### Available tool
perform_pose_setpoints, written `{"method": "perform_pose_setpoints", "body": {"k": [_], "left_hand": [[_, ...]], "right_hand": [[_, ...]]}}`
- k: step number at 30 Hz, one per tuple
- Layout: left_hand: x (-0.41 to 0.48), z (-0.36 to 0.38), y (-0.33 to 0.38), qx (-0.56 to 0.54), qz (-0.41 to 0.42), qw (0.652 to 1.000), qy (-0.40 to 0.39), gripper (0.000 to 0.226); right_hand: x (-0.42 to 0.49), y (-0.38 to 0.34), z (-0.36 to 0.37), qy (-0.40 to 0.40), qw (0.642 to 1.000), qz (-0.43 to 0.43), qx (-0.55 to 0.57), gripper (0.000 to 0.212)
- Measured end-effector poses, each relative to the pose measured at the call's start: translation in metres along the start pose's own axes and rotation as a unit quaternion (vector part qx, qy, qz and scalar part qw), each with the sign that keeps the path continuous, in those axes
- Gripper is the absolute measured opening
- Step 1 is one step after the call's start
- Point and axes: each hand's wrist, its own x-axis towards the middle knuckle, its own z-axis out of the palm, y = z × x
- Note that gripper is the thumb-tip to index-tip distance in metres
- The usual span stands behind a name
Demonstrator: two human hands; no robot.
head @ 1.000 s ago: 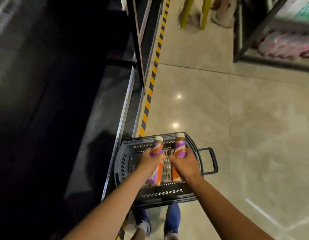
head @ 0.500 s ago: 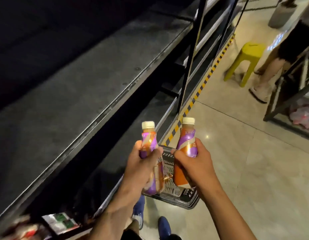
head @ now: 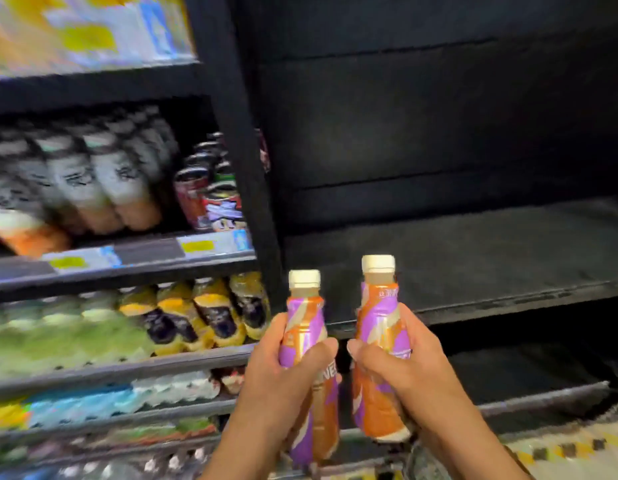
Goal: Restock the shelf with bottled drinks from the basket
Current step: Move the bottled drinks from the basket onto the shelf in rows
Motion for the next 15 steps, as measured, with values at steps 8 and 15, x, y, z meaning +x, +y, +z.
{"method": "perform_pose_setpoints", "body": {"k": [8, 15], "left_hand": [[-0.049, -0.213, 0.019, -0.045, 0.043, 0.988, 0.143, 0.047], [-0.054, -0.355, 0.015, -0.035, 0.048, 0.982, 0.180, 0.044]], "right_hand": [[-0.019, -0.019, 0.214, -0.156, 0.987, -0.008, 0.030, 0.040], [-0.027, -0.020, 0.369, -0.182, 0.982, -0.022, 0.040, 0.043]]}}
